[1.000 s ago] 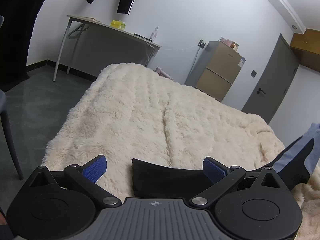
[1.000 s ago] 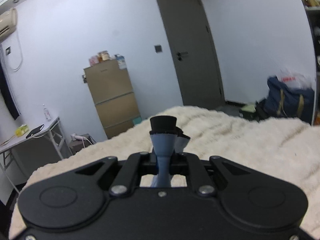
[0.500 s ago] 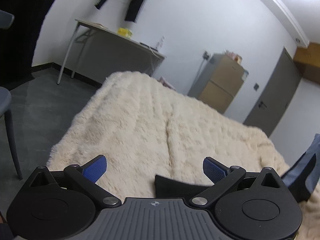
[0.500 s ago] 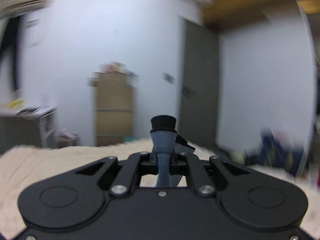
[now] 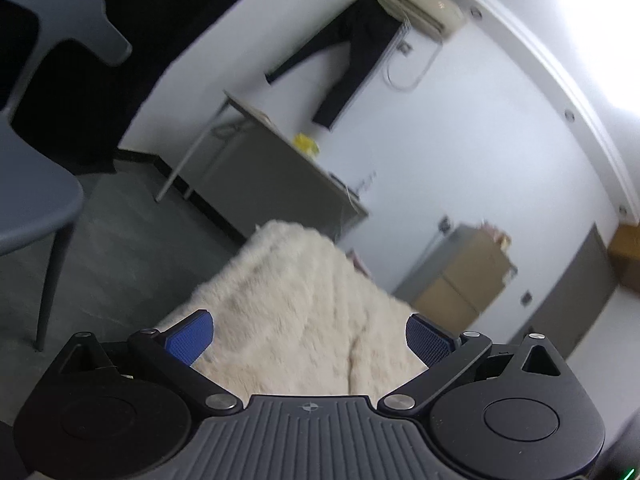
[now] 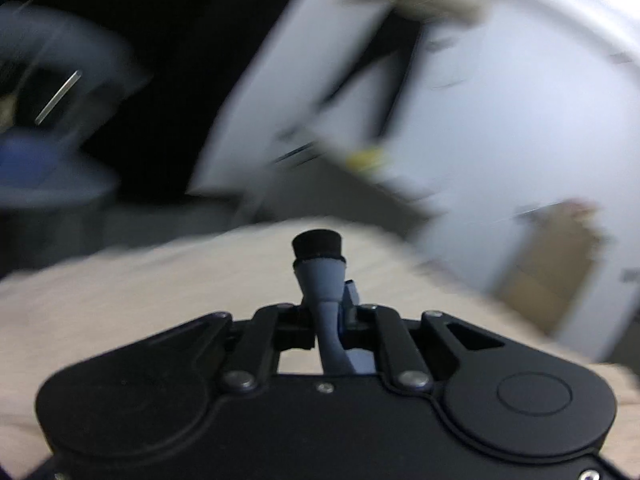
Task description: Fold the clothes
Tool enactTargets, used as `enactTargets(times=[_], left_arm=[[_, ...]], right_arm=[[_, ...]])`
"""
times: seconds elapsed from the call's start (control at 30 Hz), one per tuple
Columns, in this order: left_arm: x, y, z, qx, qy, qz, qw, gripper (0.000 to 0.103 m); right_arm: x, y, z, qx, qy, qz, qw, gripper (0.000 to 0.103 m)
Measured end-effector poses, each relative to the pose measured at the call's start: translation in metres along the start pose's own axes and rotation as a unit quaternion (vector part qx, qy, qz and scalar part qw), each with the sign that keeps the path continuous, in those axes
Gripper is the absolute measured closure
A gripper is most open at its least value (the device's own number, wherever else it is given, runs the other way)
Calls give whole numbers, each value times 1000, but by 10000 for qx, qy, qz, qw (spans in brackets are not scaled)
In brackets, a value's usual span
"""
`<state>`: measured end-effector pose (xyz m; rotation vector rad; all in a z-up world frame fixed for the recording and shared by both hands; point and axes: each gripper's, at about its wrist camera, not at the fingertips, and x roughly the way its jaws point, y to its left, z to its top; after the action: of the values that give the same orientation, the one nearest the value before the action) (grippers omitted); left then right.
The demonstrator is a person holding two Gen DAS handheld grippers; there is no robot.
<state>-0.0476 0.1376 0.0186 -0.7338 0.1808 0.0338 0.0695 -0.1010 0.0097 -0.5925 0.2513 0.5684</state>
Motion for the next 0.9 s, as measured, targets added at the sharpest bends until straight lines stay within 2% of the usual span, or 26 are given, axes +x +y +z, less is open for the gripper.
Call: enactTargets(times=[0.03,0.07,0.1,0.13,0.17,0.2,0.23,0.3,0.4,0.47,0.5,0.53,0.6,0.7,0.8,0.9], left_arm=[[0,0,1,-3,16,2,10000,1],[0,0,1,-1,36,6,10000,1],[0,-1,1,1,56,10,10000,1],[1,-3,1,70,101,-6,9999,1],[3,-6,1,147,149,-24,9998,1],[4,-6,1,166,161,-32,9997,1],[6,-9,1,222,207,-80,9995,1],[11,-12,-1,338,306,-117,9989,1],[18,-22,-6,658,506,-187,9964,1],[22,-29,-9,873,606,-242,9940,1],[23,-32,-12,963,645,-253,9929,1],[25,-35,-14,1037,689,-260,9919,1],[31,-38,-17,1124,793,-278,9901,1],[34,-39,-21,1205,884,-270,9884,1],[35,-38,-22,1202,891,-282,9883,1],[34,-37,-24,1172,898,-290,9886,1]], right_arm=[[10,31,-7,-333,213,346,9986,86],[15,56,-12,-667,314,430,9964,80],[14,72,-16,-1003,275,188,9944,82],[10,78,-16,-1113,197,72,9936,77],[2,69,-11,-874,72,217,9959,69],[-9,57,-7,-634,-73,444,9970,42],[-21,44,-4,-504,-244,615,9965,23],[-45,18,-1,-268,-560,882,9942,18],[-74,-29,-10,13,-769,657,9949,19],[-86,-84,-24,504,-572,-19,9971,31],[-86,-109,-31,746,-401,-322,9959,45],[-88,-130,-41,949,-186,-602,9935,56],[-100,-182,-71,1289,354,-1240,9832,67],[-141,-210,-102,1239,561,-1827,9737,65],[-185,-221,-131,1549,778,-2309,9574,56],[-192,-221,-158,2262,1017,-2326,9404,55]])
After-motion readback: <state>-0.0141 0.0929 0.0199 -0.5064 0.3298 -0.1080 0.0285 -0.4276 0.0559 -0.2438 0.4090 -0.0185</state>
